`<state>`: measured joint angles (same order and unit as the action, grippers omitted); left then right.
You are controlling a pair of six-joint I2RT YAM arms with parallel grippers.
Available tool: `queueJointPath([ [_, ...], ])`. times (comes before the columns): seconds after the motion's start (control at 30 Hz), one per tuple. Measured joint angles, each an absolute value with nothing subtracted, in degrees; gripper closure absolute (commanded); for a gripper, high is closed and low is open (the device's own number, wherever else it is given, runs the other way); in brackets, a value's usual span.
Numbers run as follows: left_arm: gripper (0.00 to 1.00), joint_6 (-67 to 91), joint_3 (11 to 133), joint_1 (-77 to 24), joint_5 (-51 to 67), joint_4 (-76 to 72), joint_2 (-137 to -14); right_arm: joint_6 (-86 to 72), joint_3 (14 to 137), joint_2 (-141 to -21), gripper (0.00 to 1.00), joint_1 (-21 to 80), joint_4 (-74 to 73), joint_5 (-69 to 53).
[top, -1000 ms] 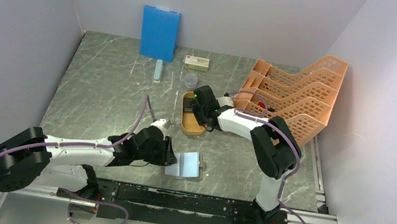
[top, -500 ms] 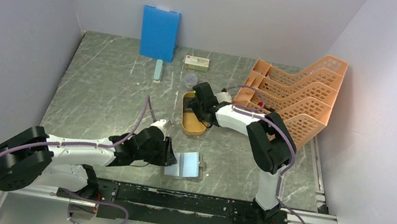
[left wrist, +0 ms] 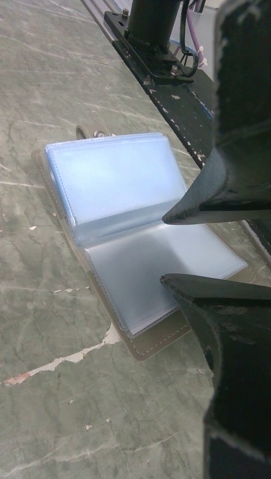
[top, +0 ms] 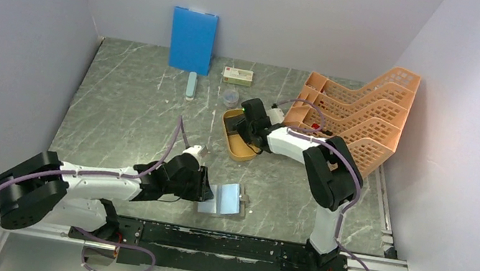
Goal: Put the credit cards into the card holder
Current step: Pick up the credit card from the storage box.
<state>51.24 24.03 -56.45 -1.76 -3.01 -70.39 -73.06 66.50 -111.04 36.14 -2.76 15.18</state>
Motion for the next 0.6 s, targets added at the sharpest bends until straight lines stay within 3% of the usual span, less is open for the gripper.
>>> queueJointPath([
  [0.17,0.58,51.24,24.03,-56.45,-1.76,-3.11,-70.98,-72.84,65.14,-110.21,0.68,35.94,-1.54,14.79],
  [0.43,0.57,51.24,24.03,-56.45,-1.74,-3.16,-71.0,-73.38,63.59,-109.23,0.55,35.86,-1.52,14.68],
  [0.6,0.57,51.27,24.03,-56.45,-1.74,-3.16,-71.0,-73.93,63.4,-109.12,0.61,35.75,-1.61,14.48],
])
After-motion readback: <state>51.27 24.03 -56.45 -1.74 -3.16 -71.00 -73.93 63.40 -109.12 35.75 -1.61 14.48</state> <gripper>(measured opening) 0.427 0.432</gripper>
